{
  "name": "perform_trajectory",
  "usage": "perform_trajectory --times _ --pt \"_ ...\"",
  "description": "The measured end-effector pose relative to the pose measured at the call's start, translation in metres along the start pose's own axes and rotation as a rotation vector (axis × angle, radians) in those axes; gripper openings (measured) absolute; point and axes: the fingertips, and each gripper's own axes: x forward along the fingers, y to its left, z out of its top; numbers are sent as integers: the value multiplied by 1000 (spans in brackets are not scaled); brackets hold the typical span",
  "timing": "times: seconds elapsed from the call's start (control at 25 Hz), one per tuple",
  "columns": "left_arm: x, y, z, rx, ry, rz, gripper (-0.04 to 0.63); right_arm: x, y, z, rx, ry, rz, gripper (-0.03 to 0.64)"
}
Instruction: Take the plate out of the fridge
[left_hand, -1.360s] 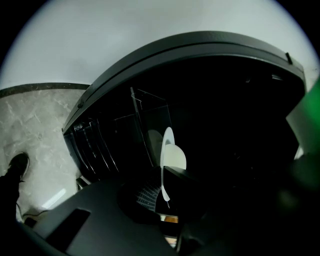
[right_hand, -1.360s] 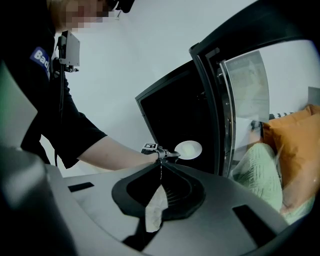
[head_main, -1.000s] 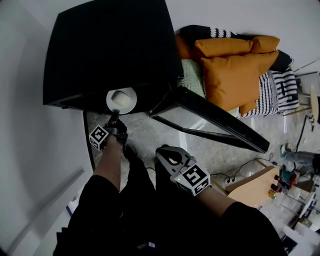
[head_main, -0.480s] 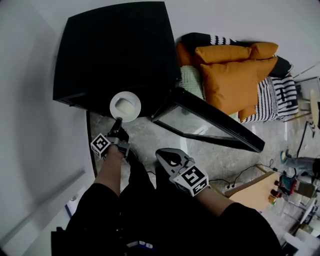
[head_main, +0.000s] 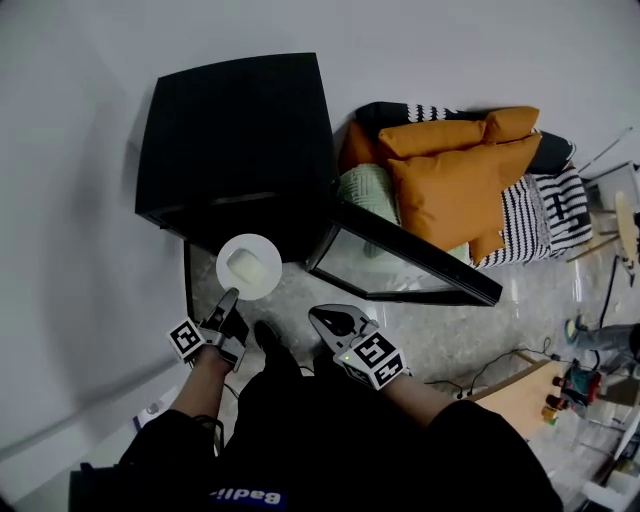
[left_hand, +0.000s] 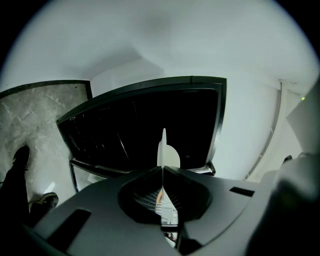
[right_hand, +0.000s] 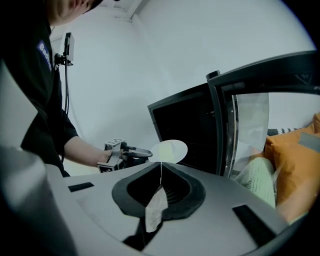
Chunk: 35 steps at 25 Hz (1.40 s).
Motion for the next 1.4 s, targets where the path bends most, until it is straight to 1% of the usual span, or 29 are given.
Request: perform_trajectory --times 0.16,0.28,0.48,0.6,0.76,0.92,1.16,1.4 --pt "-27 -52 -2 -4 -18 -46 14 -9 5 0 -11 -12 12 9" --pt "-33 -91 -5 -20 -38 -75 14 -12 7 1 -16 -22 15 9" --pt "-29 -158 -20 8 -3 -133 14 -13 7 17 -44 -48 13 9" --pt "-23 -185 -28 21 16 -165 14 -17 2 30 -53 -71 1 9" --pt "-17 -207 -32 43 35 -179 14 -24 2 38 -59 -79 -3 9" --pt "-11 -222 -25 82 35 -184 14 -29 3 38 -56 -77 -11 9" --pt "6 -232 6 128 1 -171 14 -29 1 39 -50 -68 -31 9" --pt "34 -243 34 137 -35 -159 15 -29 3 34 -34 -58 -48 9"
